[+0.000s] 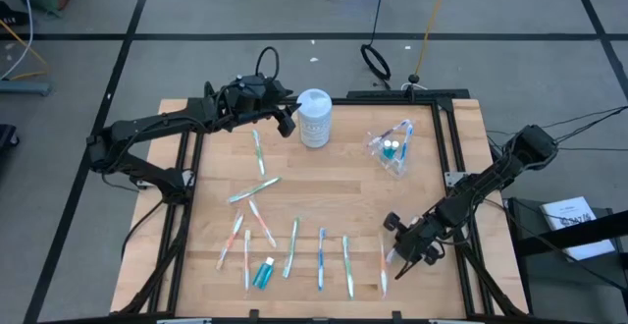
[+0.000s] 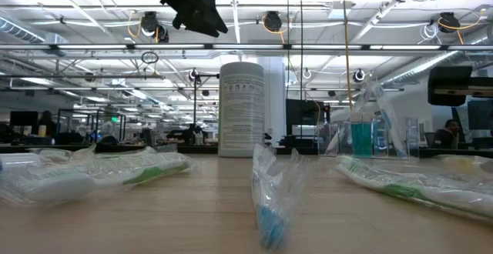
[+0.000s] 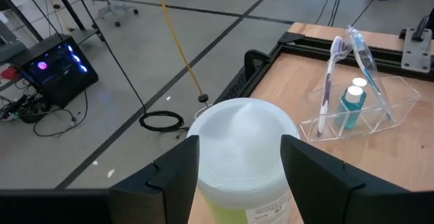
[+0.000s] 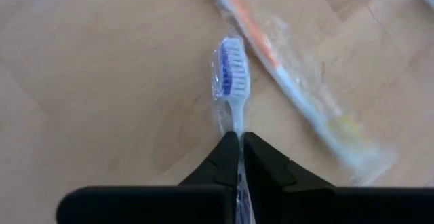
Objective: Pick & Place toothbrushing station
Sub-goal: Put the purple toothbrush into the transparent organizer
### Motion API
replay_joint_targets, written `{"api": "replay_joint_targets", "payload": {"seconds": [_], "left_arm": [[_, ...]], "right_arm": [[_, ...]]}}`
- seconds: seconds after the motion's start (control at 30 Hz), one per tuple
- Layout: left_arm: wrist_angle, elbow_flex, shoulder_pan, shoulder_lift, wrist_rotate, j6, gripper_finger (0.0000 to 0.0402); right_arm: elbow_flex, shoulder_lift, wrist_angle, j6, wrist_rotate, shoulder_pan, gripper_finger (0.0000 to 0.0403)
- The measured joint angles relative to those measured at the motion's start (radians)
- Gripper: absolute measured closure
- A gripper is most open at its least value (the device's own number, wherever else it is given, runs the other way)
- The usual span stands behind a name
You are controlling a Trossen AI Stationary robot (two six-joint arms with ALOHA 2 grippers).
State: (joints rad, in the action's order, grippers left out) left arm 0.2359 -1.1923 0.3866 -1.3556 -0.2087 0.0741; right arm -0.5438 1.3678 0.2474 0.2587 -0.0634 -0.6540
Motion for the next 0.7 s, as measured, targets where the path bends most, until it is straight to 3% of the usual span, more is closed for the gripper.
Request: {"api": "replay_joint_targets", "payload": {"seconds": [0.2,0.3,0.47,0.7], "left_arm": [[0.000,0.000,0.000,0.000,0.001,0.002,0.0188],[-0.001,0.000,0.000,0.000,0.002,0.017,0.0188],[-0.002,0.000,0.000,0.000,0.002,0.027,0.0188],[0.002,0.000,0.000,0.000,0.002,0.063,0.0188]], "right_arm": [[-0.009,-0.040,0.020,-0.247,-0.097,0.000,0.0396],[-0.025,-0.091,0.037,-0.360,-0.101,0.001,0.0400],[-0.032,-0.186,0.015,-0.514,-0.194,0.000,0.0402],[-0.035,-0.311,-0.044,-0.482,-0.574,0.011,0.0402]]}}
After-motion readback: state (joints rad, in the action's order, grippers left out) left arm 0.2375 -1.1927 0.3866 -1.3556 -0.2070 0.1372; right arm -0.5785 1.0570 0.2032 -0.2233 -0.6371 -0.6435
